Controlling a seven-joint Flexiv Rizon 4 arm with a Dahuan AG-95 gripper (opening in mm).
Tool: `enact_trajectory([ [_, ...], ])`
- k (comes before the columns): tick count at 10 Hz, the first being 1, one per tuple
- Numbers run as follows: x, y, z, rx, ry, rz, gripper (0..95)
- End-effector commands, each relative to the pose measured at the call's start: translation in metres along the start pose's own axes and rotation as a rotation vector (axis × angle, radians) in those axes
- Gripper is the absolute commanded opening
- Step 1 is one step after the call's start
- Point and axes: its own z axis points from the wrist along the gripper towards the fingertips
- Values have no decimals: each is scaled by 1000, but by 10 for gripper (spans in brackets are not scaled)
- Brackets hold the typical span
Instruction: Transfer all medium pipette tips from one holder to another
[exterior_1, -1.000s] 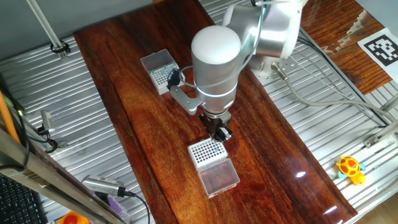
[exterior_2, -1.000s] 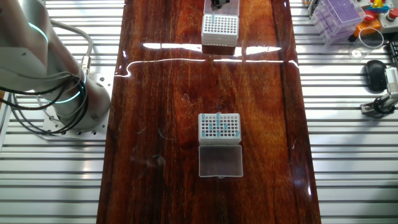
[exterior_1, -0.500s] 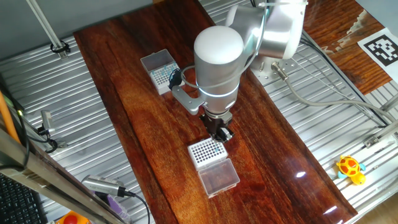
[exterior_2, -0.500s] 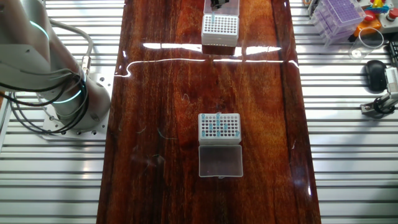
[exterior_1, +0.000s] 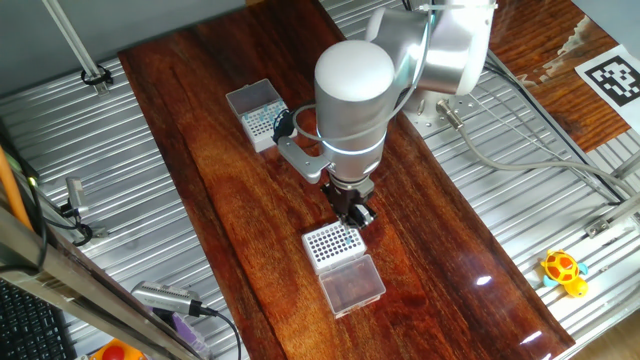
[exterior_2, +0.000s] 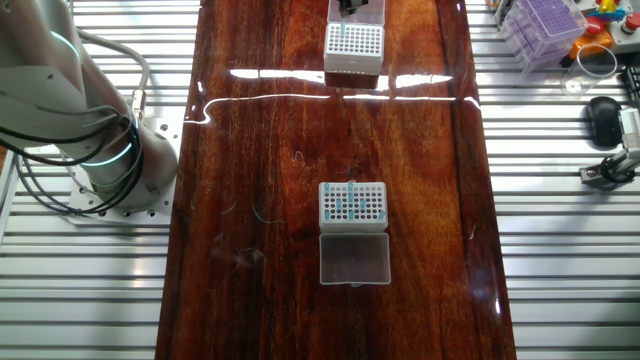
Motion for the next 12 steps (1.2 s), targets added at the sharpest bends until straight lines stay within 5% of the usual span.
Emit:
enact_trajectory([
  [1, -2, 1, 0, 1, 2, 3, 0],
  [12, -6, 0, 7, -2, -1, 3, 0],
])
